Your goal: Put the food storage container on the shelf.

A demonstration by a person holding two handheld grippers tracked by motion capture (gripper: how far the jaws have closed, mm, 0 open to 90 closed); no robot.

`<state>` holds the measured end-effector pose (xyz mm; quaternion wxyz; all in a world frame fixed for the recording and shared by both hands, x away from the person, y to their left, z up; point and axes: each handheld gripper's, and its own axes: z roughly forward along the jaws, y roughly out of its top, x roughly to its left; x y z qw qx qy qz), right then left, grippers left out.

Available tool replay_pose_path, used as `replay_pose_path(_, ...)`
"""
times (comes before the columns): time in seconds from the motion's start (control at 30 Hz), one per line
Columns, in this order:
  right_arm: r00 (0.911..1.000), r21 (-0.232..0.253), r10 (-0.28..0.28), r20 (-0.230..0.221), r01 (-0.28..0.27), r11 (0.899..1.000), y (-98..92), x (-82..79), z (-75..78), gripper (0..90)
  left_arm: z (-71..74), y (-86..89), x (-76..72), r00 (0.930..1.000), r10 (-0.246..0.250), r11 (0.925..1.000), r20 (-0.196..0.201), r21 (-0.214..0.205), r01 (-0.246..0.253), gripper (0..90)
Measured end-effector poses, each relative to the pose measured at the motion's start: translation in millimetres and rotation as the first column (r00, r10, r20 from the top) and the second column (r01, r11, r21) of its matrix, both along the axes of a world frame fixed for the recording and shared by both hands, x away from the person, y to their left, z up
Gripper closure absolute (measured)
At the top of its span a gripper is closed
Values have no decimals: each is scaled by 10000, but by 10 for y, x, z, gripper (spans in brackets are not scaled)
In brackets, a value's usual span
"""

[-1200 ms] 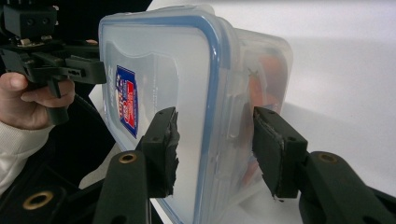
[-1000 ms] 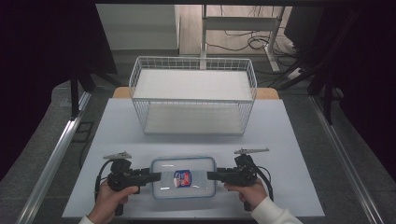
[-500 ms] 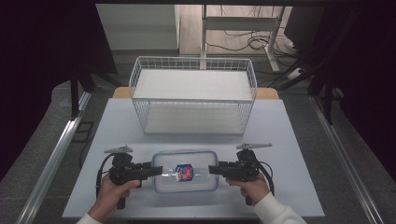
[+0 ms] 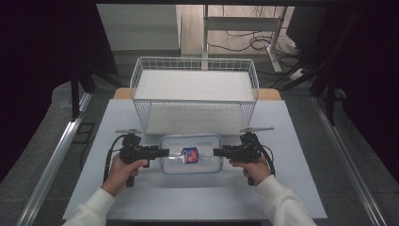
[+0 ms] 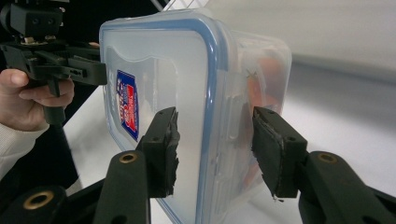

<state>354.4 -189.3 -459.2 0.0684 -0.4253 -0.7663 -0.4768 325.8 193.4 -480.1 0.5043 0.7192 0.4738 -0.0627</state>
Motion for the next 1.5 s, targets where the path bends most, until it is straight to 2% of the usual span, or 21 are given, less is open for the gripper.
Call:
replay_pose_path(0.03, 10000, 0, 0, 0, 0, 10000, 0, 0, 0, 519, 0, 0, 0, 10000, 0, 10000, 0, 0, 0, 473)
replay_pose_path(0.07, 10000, 48, -76, 38, 76, 10000, -1, 95, -12, 519, 1, 2, 113, 10000, -35, 10000, 62, -9, 35, 472)
replay_pose_path(0.1, 10000, 48, -76, 38, 76, 10000, -1, 95, -12, 519, 1, 2, 113, 10000, -35, 10000, 62, -9, 35, 472)
replay_pose_path(0.33, 9995, 96, -273, 126, 271, 9996, 23, 411, -43, 519, -12, 48, 499, 9996, -256, 9997, 150, 28, 255, 474)
replay_pose_path(0.63, 9991, 230, -396, 126, 393, 9990, 68, 650, -106, 517, -78, 101, 719, 9993, -182, 9997, 322, -177, 188, 478)
replay_pose_path(0.73, 9988, 123, -494, 52, 493, 9987, 72, 723, -176, 515, -169, 79, 775, 10000, -25, 9998, 79, -186, 27, 475)
replay_pose_path(0.9, 9980, 194, -605, -156, 608, 9980, 44, 765, -237, 515, -179, 60, 794, 9999, 113, 9994, 120, -317, -109, 478)
replay_pose_path(1.03, 9970, 316, -739, -229, 746, 9967, 42, 789, -253, 511, -208, 66, 813, 9993, 358, 9979, -133, -537, -365, 476)
replay_pose_path(1.17, 9936, 439, -1008, -517, 1031, 9937, 43, 817, -267, 508, -212, 45, 823, 9979, 614, 9969, -207, -486, -623, 468)
replay_pose_path(1.2, 9917, 490, -1121, -622, 1152, 9921, 47, 827, -271, 507, -226, 40, 833, 9963, 778, 9948, -367, -630, -800, 463)
replay_pose_path(1.33, 9872, 530, -1330, -885, 1380, 9890, 49, 840, -277, 506, -255, 30, 859, 9942, 989, 9909, -432, -873, -1024, 459)
replay_pose_path(1.4, 9839, 629, -1474, -1015, 1542, 9860, 50, 846, -288, 505, -265, 29, 867, 9936, 1051, 9900, -423, -905, -1086, 456)
replay_pose_path(1.43, 9839, 629, -1474, -1015, 1542, 9860, 50, 846, -288, 505, -276, 31, 879, 9938, 1079, 9903, -285, -846, -1099, 456)
replay_pose_path(1.5, 9806, 677, -1625, -1099, 1705, 9830, 50, 857, -299, 504, -286, 23, 886, 9926, 1165, 9881, -353, -969, -1194, 453)
